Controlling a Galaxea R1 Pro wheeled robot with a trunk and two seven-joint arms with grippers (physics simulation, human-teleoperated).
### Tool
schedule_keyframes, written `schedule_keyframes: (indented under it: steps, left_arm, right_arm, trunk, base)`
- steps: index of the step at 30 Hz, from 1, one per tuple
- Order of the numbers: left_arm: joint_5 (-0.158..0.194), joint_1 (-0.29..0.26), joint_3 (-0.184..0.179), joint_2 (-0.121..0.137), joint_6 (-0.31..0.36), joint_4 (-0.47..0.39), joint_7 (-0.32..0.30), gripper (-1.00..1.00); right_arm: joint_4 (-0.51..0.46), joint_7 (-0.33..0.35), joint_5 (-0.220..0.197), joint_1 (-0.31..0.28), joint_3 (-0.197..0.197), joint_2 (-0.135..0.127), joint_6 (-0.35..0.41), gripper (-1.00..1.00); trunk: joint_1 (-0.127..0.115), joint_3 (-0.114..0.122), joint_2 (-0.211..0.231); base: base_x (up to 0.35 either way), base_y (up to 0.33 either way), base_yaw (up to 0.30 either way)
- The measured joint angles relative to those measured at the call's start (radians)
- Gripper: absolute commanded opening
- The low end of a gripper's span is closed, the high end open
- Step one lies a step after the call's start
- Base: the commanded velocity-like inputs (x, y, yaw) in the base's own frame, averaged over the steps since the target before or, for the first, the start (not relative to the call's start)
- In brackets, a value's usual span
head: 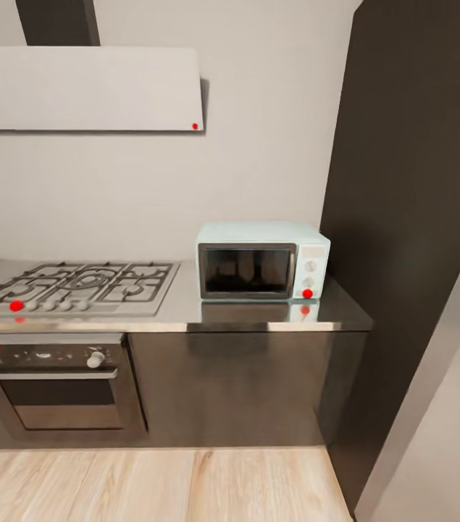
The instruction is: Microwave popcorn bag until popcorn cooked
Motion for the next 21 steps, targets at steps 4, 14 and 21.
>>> schedule_keyframes:
  steps: [4, 14, 21]
  left_arm:
    - [0.0, 0.0, 0.0, 0.0, 0.0, 0.0, 0.0, 1.0]
    - [0.0, 0.0, 0.0, 0.0, -0.001, 0.0, 0.0, 1.0]
    - [0.0, 0.0, 0.0, 0.0, -0.001, 0.0, 0.001, 1.0]
  right_arm:
    - [0.0, 0.0, 0.002, 0.0, 0.003, 0.0, 0.001, 1.0]
    - [0.0, 0.002, 0.001, 0.0, 0.004, -0.002, 0.003, 1.0]
    - [0.0, -0.004, -0.001, 0.001, 0.004, -0.002, -0.001, 1.0]
  trunk:
    - [0.0, 0.0, 0.0]
    - [0.001, 0.0, 0.0]
    - [0.001, 0.0, 0.0]
  base:
    - [0.239, 0.0, 0.0]
    - [0.028, 0.0, 0.0]
    - [0.0, 0.0, 0.0]
